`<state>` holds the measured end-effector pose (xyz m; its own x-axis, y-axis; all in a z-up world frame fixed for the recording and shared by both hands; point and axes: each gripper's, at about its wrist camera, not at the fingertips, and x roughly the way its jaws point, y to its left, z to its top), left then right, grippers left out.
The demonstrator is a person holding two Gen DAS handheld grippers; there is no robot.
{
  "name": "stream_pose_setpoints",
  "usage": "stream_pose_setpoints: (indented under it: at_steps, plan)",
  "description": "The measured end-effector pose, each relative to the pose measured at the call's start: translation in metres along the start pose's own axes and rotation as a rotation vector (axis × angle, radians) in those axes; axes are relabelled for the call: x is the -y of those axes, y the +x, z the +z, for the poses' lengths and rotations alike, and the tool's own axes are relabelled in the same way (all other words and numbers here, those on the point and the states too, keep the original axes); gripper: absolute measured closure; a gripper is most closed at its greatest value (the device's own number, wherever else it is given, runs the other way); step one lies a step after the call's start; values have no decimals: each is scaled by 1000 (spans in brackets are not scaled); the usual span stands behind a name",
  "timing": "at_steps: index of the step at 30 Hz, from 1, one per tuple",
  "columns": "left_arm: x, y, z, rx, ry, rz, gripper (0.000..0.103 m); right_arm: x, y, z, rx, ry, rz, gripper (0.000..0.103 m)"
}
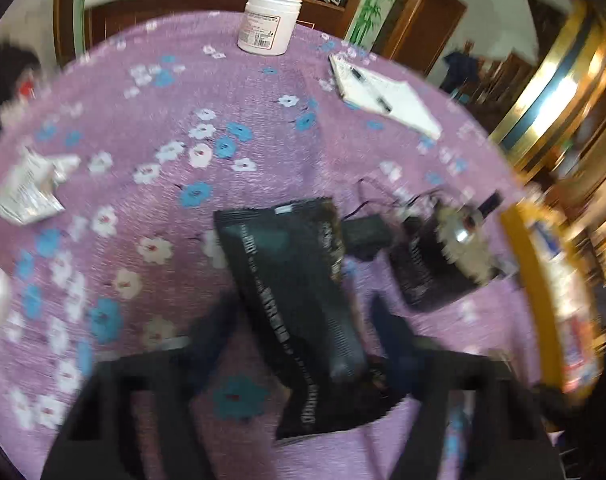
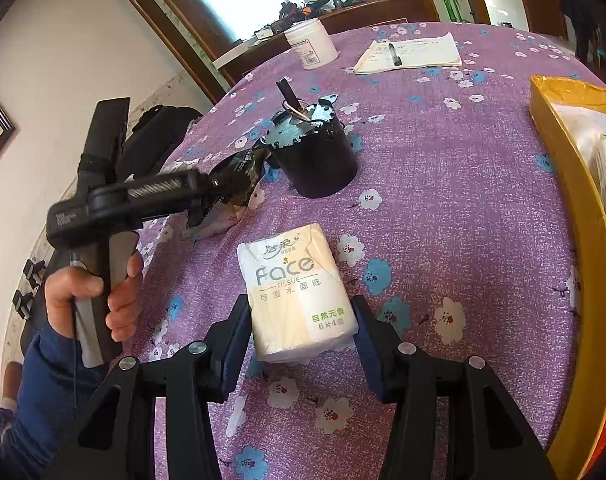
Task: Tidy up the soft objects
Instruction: 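Grasp the white Face tissue pack with right tool while left grasps the black snack bag, then lift the Face tissue pack and black snack bag off the table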
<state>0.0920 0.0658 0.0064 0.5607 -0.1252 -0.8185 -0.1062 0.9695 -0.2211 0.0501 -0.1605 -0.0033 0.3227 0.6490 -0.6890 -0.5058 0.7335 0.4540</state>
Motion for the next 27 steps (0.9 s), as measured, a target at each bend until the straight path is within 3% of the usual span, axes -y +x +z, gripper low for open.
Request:
stream_pose_setpoints:
  at_steps: [3,6,11,16,19,27]
  plan:
    - [-5,-7,-7,7,-45,-20,70,0,0,0,1,-1,0,49]
    - [-3,-28,-25,43,-43,-6,71,0,-1,0,4,0,-1,49]
    - [11,-68,-70,116,-59,-84,70,0,-2,0,7,-1,-2,49]
    - [22,-74,-103,197,-115,-112,70,0,-4,0,17,-1,-3,49]
    - [25,-79,-100,245,-107,-105,70,0,-5,1,24,1,-2,49]
    - [18,-65,-95,204,-133,-159,69,-2,-9,0,47,-14,-12,49]
